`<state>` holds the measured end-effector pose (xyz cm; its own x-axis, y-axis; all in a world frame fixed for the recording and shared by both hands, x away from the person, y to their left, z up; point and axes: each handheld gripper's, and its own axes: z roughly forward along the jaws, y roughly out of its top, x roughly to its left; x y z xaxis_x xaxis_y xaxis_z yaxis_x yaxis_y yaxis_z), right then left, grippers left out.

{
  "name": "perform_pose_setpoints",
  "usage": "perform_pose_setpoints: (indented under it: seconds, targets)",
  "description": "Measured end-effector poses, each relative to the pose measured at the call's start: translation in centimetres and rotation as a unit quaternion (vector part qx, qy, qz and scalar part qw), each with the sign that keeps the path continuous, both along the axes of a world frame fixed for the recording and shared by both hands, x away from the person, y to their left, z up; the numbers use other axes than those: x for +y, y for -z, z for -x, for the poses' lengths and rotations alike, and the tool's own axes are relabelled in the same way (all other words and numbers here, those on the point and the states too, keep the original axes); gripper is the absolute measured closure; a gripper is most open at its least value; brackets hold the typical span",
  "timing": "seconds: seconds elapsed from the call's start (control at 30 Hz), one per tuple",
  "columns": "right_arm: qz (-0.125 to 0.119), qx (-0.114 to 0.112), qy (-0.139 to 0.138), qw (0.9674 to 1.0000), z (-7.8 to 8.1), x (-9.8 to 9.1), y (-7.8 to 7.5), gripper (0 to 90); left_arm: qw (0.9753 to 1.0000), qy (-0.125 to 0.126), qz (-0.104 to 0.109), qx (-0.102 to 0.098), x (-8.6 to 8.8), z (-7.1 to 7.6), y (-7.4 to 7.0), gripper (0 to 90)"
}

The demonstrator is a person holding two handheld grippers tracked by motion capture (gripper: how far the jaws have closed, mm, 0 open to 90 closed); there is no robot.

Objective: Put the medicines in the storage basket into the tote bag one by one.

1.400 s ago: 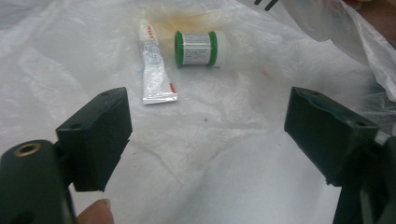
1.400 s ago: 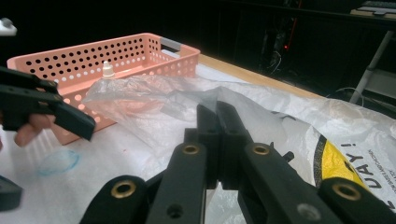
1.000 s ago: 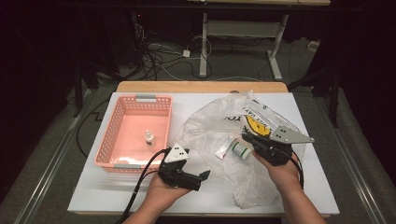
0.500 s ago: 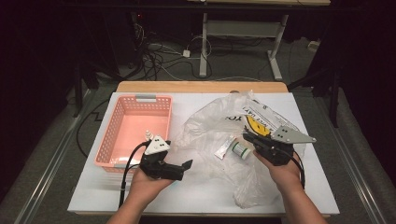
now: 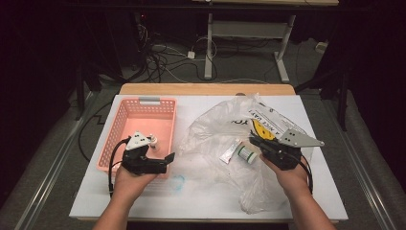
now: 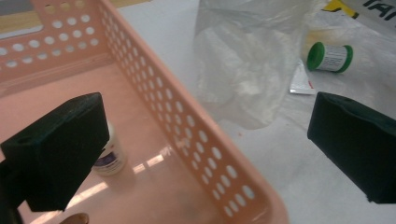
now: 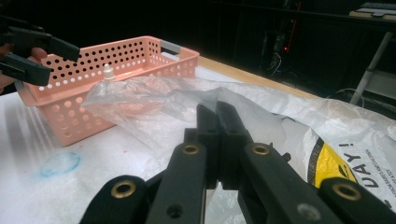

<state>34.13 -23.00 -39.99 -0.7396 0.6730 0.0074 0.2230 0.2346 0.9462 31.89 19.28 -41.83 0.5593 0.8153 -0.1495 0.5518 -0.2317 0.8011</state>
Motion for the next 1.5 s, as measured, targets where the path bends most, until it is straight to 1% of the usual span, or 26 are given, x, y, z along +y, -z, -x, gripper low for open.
perform_pose_setpoints:
  seconds: [0.1, 0.2, 0.47, 0.6, 0.63, 0.7, 0.83, 0.87, 0.9, 0.93, 0.97, 1.0, 1.03, 1.07, 1.1, 1.13, 1.17, 1.23, 1.3, 1.37, 1.4, 1.43, 1.5]
  targets:
    - [0.000, 0.000, 0.001, 1.0000, 0.0, -0.1, 0.0, 90.0, 0.9999, -0.013, -0.001, 0.001, 0.9, -0.2, 0.1, 0.0]
    - [0.001, -0.001, -0.001, 1.0000, 0.0, 0.0, 0.0, 90.0, 0.9997, -0.025, -0.006, 0.001, 1.7, -0.3, 0.1, 0.0]
    - [0.000, -0.004, 0.002, 1.0000, 0.0, -0.2, -0.1, 90.0, 0.9984, -0.057, 0.003, 0.007, 4.3, -0.5, 0.2, 0.0]
    - [0.000, -0.003, 0.003, 1.0000, 0.0, -0.2, -0.1, 90.0, 0.9978, -0.065, 0.008, 0.009, 5.0, -0.6, 0.3, 0.0]
    - [0.000, -0.002, 0.002, 1.0000, 0.0, -0.2, 0.0, 90.0, 0.9978, -0.065, 0.012, 0.010, 5.0, -0.6, 0.3, 0.0]
    - [0.001, -0.001, 0.001, 1.0000, 0.0, -0.1, 0.0, 90.0, 0.9979, -0.063, 0.013, 0.009, 5.0, -0.7, 0.3, 0.0]
    - [0.002, -0.001, 0.001, 1.0000, 0.0, -0.1, 0.0, 90.0, 0.9979, -0.060, 0.020, 0.010, 4.8, -1.0, 0.2, 0.0]
    - [0.002, -0.001, 0.001, 1.0000, 0.0, -0.1, 0.0, 90.0, 0.9979, -0.060, 0.023, 0.010, 4.7, -1.2, 0.1, 0.0]
    - [0.001, 0.000, 0.002, 1.0000, 0.0, -0.1, 0.0, 90.0, 0.9978, -0.059, 0.030, 0.009, 4.7, -1.4, 0.0, 0.1]
    - [0.000, -0.001, 0.002, 1.0000, 0.0, -0.1, 0.0, 90.0, 0.9977, -0.058, 0.033, 0.012, 4.6, -1.7, -0.2, 0.1]
    - [0.001, 0.000, 0.002, 1.0000, -0.1, -0.1, 0.1, 90.0, 0.9978, -0.057, 0.033, 0.009, 4.5, -2.0, -0.4, 0.9]
    - [0.001, 0.000, 0.002, 1.0000, -0.1, -0.1, 0.1, 90.0, 0.9980, -0.058, 0.021, 0.013, 4.3, -2.3, -0.7, 1.6]
    - [0.002, 0.001, 0.002, 1.0000, -0.1, -0.1, 0.1, 90.0, 0.9986, -0.052, 0.003, 0.011, 3.9, -2.5, -1.2, 2.0]
    - [0.002, 0.002, 0.002, 1.0000, -0.2, -0.1, 0.1, 90.0, 0.9988, -0.049, -0.004, 0.004, 3.5, -2.6, -1.7, 2.0]
    - [0.002, 0.001, 0.002, 1.0000, -0.2, -0.1, 0.1, 90.0, 0.9991, -0.043, -0.002, 0.001, 3.3, -2.8, -2.1, 2.1]
    - [0.002, 0.001, 0.002, 1.0000, -0.2, -0.1, 0.1, 90.0, 0.9993, -0.038, 0.003, 0.002, 3.1, -3.0, -2.5, 2.2]
    - [0.002, 0.001, 0.003, 1.0000, -0.2, -0.1, 0.1, 90.0, 0.9993, -0.037, 0.003, 0.004, 3.0, -3.3, -2.7, 2.6]
    - [0.001, 0.002, 0.003, 1.0000, -0.2, -0.1, 0.1, 90.0, 0.9990, -0.043, -0.011, 0.002, 2.8, -4.0, -2.6, 4.4]
    - [0.003, 0.001, 0.002, 1.0000, -0.2, 0.0, 0.2, 90.0, 0.9985, -0.049, -0.019, 0.016, 2.9, -5.0, -2.1, 6.4]
    - [0.003, 0.002, 0.002, 1.0000, -0.1, 0.0, 0.1, 90.0, 0.9976, -0.052, -0.027, 0.038, 3.0, -5.9, -1.3, 8.4]
    - [0.003, 0.001, 0.002, 1.0000, -0.1, 0.0, 0.1, 90.0, 0.9963, -0.056, -0.040, 0.052, 3.0, -6.5, -0.8, 8.4]
    - [0.003, 0.001, 0.002, 1.0000, -0.1, 0.0, 0.1, 90.0, 0.9954, -0.058, -0.044, 0.063, 3.1, -6.9, -0.5, 8.5]
    - [0.001, -0.001, 0.002, 1.0000, -0.1, 0.0, 0.1, 90.0, 0.9940, -0.060, -0.048, 0.077, 3.2, -7.6, 0.0, 11.9]
